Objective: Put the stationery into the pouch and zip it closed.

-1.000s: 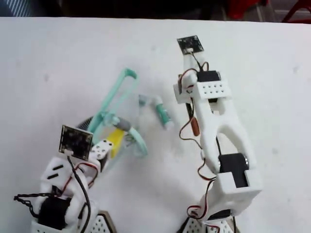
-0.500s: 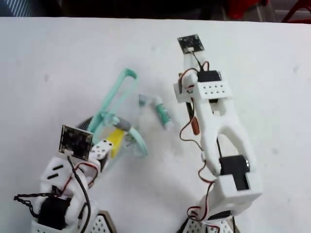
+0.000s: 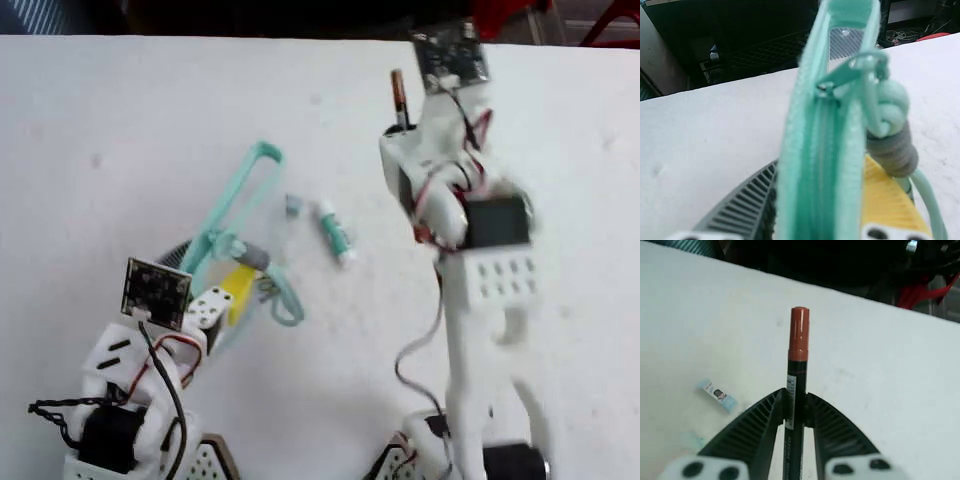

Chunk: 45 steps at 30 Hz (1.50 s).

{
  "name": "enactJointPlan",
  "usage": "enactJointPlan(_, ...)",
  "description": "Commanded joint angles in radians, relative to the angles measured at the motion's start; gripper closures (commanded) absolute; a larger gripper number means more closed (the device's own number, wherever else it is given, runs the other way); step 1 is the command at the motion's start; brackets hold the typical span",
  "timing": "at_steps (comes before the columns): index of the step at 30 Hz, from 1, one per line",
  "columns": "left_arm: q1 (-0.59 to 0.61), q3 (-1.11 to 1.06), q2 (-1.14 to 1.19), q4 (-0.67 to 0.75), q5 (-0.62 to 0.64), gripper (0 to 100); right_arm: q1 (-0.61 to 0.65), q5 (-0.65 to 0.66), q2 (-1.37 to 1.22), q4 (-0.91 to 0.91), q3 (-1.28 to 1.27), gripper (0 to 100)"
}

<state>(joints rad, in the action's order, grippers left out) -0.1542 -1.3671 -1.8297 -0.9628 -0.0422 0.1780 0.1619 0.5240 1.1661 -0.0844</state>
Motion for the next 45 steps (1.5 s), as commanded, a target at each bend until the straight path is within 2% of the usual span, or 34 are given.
enactJointPlan(1,-0.004,0.008,0.001,0.023,0.008,75,0.010,-0.008,0.156,0.022,0.012,98.1)
enactJointPlan(11,-0.004,0.008,0.001,0.023,0.009,75,0.012,-0.008,0.456,0.061,0.011,98.1)
enactJointPlan(19,-0.004,0.008,0.001,0.021,0.009,75,0.185,-0.006,0.607,0.139,0.011,98.1)
enactJointPlan(26,-0.004,0.008,0.001,0.021,0.009,75,0.208,-0.002,0.714,0.111,-0.109,98.1)
enactJointPlan(30,-0.004,0.008,0.001,0.021,0.009,75,0.205,0.000,0.826,0.013,-0.269,98.1)
enactJointPlan(36,-0.004,0.008,0.001,0.021,0.009,75,0.211,0.000,0.997,-0.249,-0.463,98.1)
enactJointPlan(39,-0.004,0.008,0.001,0.021,0.009,75,0.228,-0.006,0.997,-0.355,-0.474,98.1)
enactJointPlan(45,-0.048,0.008,0.001,0.020,0.006,75,0.381,-0.003,0.840,-0.545,-0.470,98.1)
